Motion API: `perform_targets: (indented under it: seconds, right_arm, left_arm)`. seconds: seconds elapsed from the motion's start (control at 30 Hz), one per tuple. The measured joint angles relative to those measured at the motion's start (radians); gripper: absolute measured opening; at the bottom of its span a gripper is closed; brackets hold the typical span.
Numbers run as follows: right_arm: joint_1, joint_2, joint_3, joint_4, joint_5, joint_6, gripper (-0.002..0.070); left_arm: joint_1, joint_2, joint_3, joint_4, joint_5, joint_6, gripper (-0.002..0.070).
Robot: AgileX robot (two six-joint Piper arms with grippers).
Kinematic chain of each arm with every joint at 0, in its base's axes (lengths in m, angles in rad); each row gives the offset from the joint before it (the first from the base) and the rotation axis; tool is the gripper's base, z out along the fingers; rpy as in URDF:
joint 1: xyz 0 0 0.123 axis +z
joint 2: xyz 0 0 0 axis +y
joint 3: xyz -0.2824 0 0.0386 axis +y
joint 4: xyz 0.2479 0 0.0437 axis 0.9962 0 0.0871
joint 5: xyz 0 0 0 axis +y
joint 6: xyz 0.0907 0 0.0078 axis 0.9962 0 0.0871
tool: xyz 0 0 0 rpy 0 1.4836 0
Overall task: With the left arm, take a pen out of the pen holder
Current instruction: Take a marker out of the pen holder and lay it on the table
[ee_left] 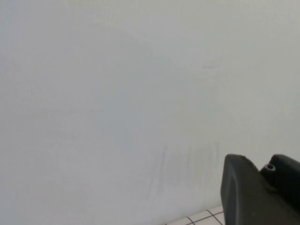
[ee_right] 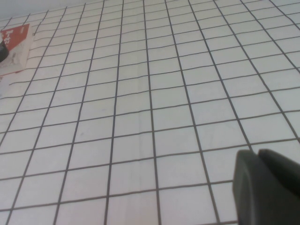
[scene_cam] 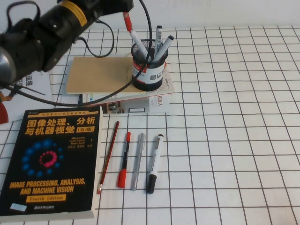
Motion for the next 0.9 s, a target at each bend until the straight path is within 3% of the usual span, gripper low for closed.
perform_targets:
  seconds: [0.23,0.37,0.47,0.63,0.9]
  right_arm:
    - [0.0,0.0,0.0,0.0,0.0,0.0,-0.0016]
    - [0.0,0.0,0.0,0.0,0.0,0.0,-0.0016]
    - [0.0,0.0,0.0,0.0,0.0,0.0,-0.0016]
    - [0.0,0.0,0.0,0.0,0.0,0.0,-0.0017]
    - [0.0,0.0,0.0,0.0,0.0,0.0,-0.0016]
  left_arm:
    - [-0.02,-0.243,0.0,0.224,0.322,-0.089,0.0065]
    - [-0.09,-0.36,0.0,0.23,0.619,-0.094,0.0065]
    - [-0.138,-0.396,-0.002,0.076,0.825,0.055,0.0065]
    - [-0.151,-0.38,-0.002,-0.312,1.141,0.338,0.0065]
    - [-0.13,-0.279,-0.002,-0.617,1.42,0.466,0.0065]
